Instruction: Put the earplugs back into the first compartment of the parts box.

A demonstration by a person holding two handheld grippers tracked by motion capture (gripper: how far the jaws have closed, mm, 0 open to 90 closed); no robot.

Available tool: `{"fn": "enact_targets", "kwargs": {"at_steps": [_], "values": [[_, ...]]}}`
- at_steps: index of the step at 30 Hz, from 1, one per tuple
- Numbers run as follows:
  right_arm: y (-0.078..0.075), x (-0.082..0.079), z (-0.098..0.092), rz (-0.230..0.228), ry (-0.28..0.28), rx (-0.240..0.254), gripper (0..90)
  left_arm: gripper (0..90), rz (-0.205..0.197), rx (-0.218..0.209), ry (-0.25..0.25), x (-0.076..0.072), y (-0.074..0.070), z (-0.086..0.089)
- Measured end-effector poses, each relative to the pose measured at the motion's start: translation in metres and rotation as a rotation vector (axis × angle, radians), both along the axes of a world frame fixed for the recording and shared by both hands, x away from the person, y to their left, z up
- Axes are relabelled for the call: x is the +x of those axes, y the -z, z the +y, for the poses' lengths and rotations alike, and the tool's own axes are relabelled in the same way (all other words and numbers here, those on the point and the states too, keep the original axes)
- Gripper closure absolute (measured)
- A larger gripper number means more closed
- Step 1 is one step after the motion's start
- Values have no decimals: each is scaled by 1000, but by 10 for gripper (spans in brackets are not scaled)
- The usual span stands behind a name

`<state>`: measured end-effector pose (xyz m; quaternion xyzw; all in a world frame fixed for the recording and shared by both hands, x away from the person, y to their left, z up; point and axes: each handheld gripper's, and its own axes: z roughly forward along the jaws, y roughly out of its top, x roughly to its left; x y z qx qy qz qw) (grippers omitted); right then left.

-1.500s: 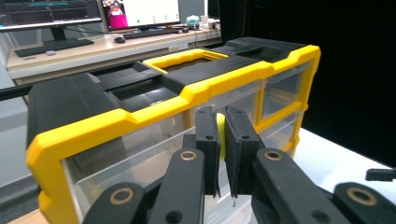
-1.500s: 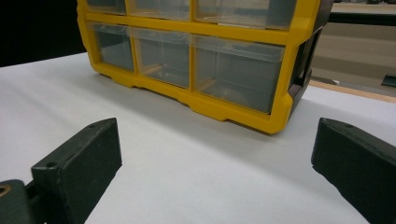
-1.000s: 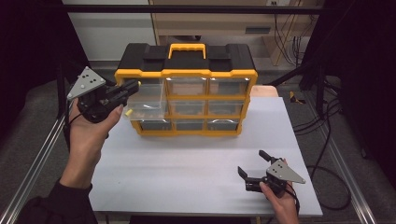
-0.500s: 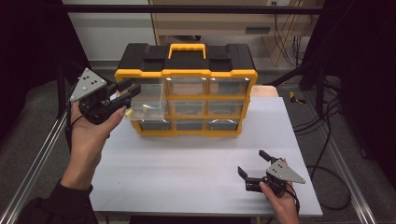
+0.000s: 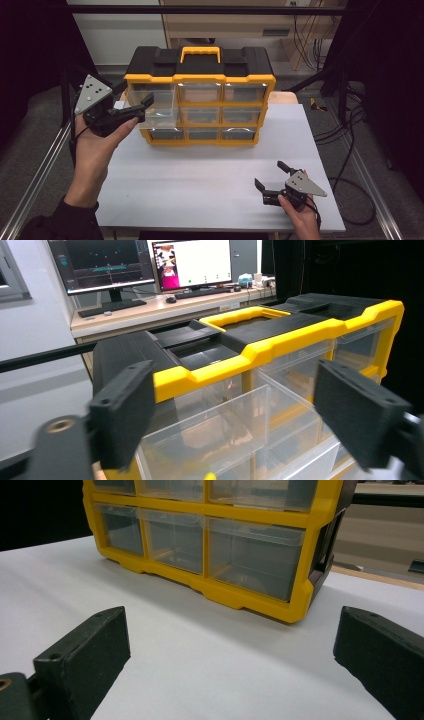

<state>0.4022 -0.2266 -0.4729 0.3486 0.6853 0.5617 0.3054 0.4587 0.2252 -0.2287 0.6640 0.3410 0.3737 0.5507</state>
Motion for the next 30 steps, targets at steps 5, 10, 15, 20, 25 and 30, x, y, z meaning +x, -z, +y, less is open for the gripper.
{"fn": "enact_targets", "kwargs": {"at_steps": [5,10,15,20,25,30], "values": [[0,0,0,0,-2,1,19,75,-20,-11,-1,-3,1,0],[0,0,0,1,-2,3,19,52,-28,-23,-3,-8,6,3],[0,0,0,0,-1,1,19,37,-21,-45,-15,-14,15,7],[0,0,0,1,-1,2,19,27,-18,-51,-14,-20,25,9],[0,0,0,0,-1,1,19,26,-11,-54,-12,-22,35,12],[0,0,0,2,0,3,19,26,-15,-61,-34,-25,42,15]]}}
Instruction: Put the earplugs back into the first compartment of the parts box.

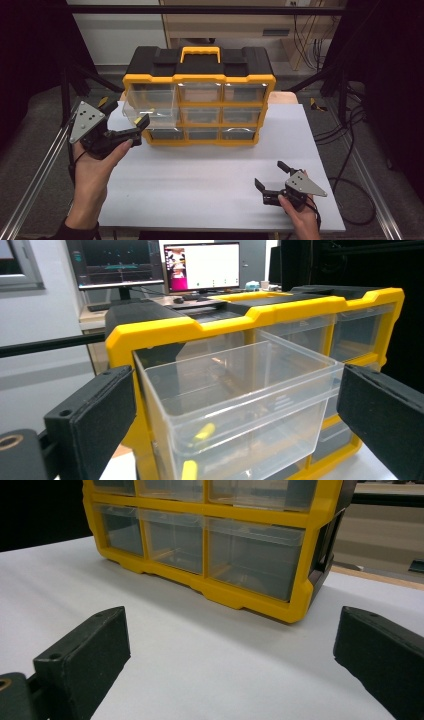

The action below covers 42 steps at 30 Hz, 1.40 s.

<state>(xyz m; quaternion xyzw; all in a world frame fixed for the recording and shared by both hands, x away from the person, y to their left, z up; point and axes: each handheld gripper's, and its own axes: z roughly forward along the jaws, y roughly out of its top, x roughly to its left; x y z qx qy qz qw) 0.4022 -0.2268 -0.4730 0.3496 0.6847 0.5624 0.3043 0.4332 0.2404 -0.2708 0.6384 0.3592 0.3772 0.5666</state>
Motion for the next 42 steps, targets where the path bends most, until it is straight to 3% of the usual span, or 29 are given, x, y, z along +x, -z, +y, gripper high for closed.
{"fn": "enact_targets", "kwargs": {"at_steps": [26,42], "values": [[0,0,1,-1,-3,-4,19,24,20,-12,12,-18,25,6],[0,0,0,-3,-1,-4,19,23,49,13,42,-26,48,-7]]}}
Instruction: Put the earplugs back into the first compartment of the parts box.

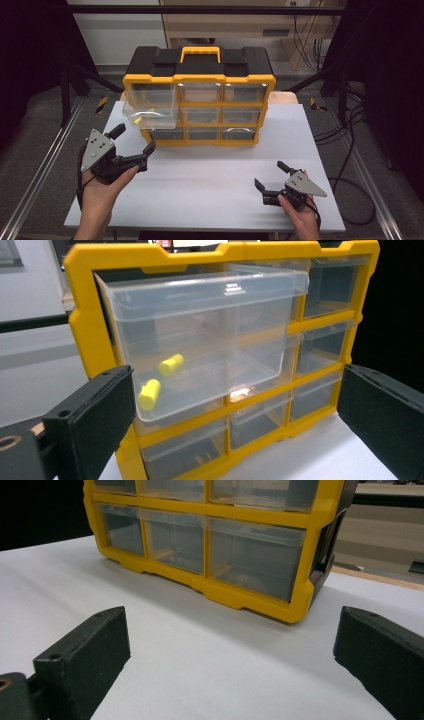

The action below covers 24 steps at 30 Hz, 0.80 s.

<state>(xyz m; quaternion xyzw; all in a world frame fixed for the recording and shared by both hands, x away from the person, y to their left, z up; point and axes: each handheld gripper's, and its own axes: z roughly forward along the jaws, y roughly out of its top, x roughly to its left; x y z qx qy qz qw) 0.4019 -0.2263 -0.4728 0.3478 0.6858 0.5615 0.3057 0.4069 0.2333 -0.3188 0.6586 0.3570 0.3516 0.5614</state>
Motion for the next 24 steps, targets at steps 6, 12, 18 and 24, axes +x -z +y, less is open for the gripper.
{"fn": "enact_targets", "kwargs": {"at_steps": [6,12,18,24], "values": [[0,0,0,1,-2,1,19,23,3,3,6,-1,2,-3],[0,0,0,1,-2,-1,19,23,7,4,11,-1,3,-4],[0,0,0,1,-2,1,19,24,8,2,16,-2,3,-5],[0,0,1,1,-2,0,19,24,12,-5,28,-3,3,-5]]}}
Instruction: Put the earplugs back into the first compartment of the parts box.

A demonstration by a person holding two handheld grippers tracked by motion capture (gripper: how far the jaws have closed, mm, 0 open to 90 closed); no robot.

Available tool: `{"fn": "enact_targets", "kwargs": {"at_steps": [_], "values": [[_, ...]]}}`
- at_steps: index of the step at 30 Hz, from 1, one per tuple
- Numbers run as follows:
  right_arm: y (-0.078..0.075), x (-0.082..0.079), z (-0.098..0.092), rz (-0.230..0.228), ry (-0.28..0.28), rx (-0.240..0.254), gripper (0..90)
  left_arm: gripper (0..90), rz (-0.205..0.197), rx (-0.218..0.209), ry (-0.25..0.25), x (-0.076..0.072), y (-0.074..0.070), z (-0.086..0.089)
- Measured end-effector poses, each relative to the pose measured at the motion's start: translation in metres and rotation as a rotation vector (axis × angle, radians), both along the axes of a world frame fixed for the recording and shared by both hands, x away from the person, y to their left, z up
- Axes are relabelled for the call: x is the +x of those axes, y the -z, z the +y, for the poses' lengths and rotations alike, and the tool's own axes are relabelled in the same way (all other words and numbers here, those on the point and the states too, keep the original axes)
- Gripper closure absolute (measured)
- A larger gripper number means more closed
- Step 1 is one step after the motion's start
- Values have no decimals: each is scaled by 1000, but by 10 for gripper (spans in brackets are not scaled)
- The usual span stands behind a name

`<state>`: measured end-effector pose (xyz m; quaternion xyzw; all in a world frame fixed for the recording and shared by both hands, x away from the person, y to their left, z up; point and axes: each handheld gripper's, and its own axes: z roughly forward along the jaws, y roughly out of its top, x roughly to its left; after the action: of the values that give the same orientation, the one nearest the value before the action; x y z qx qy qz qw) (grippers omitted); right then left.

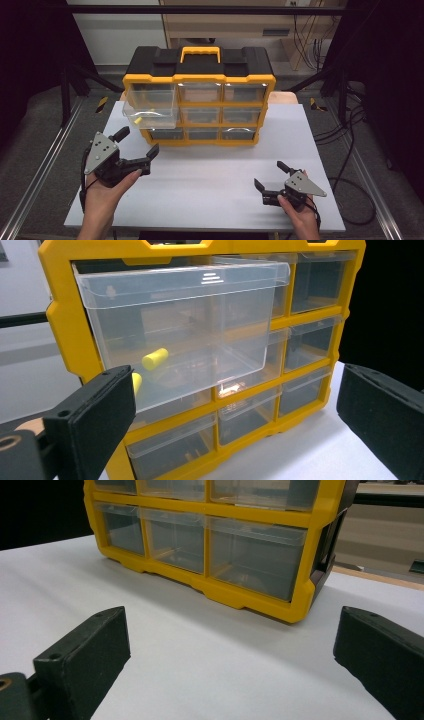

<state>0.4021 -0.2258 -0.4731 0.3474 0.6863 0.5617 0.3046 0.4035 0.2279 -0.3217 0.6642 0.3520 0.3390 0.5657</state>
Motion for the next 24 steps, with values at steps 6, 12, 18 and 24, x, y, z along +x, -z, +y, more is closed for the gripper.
{"fn": "enact_targets", "kwargs": {"at_steps": [6,12,18,24], "values": [[0,0,0,0,-1,1,19,25,-3,-2,9,-2,0,-4],[0,0,0,1,-1,2,19,25,1,10,20,-3,1,-7],[0,0,0,0,0,2,19,26,2,5,31,-4,0,-10],[0,0,0,-1,-2,0,19,31,7,2,47,-7,1,-14]]}}
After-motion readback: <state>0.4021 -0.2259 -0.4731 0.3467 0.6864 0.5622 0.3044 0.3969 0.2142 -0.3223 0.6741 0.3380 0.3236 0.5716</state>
